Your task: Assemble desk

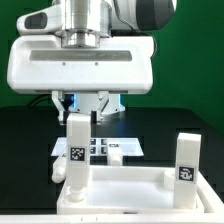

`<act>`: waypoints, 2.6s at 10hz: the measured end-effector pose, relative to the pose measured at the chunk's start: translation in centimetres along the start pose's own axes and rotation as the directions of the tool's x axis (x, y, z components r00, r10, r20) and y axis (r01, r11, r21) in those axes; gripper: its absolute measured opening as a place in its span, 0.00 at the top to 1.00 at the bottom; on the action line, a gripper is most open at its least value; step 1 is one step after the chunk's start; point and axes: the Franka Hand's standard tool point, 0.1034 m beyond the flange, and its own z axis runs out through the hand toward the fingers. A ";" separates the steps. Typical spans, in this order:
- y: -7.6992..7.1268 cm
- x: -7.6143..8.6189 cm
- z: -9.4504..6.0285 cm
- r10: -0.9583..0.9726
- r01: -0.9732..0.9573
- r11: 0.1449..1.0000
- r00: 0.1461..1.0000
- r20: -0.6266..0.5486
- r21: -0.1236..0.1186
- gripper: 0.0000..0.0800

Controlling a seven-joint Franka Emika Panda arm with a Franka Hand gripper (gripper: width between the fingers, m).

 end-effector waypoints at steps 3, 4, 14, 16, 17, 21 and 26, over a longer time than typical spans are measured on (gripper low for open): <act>0.2 -0.4 0.6 -0.002 0.002 1.000 1.000 0.000 -0.008 0.64; 0.5 -0.7 1.0 -0.002 0.002 1.000 1.000 0.005 -0.013 0.64; 0.7 0.3 1.2 0.042 -0.049 0.998 0.985 0.165 0.037 0.19; 0.6 0.9 1.9 0.058 -0.085 0.994 0.938 0.343 0.065 0.19; 0.3 0.9 2.3 0.050 -0.088 0.993 0.911 0.410 0.073 0.19; 0.8 1.4 3.1 0.071 -0.099 0.994 0.923 0.378 0.055 0.30; 0.9 1.4 3.4 0.435 -0.435 0.897 0.831 0.347 -0.081 0.64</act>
Offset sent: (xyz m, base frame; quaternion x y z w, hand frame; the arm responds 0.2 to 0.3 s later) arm 0.0025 -0.0047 -0.0106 0.0040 0.0121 -0.0063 0.9999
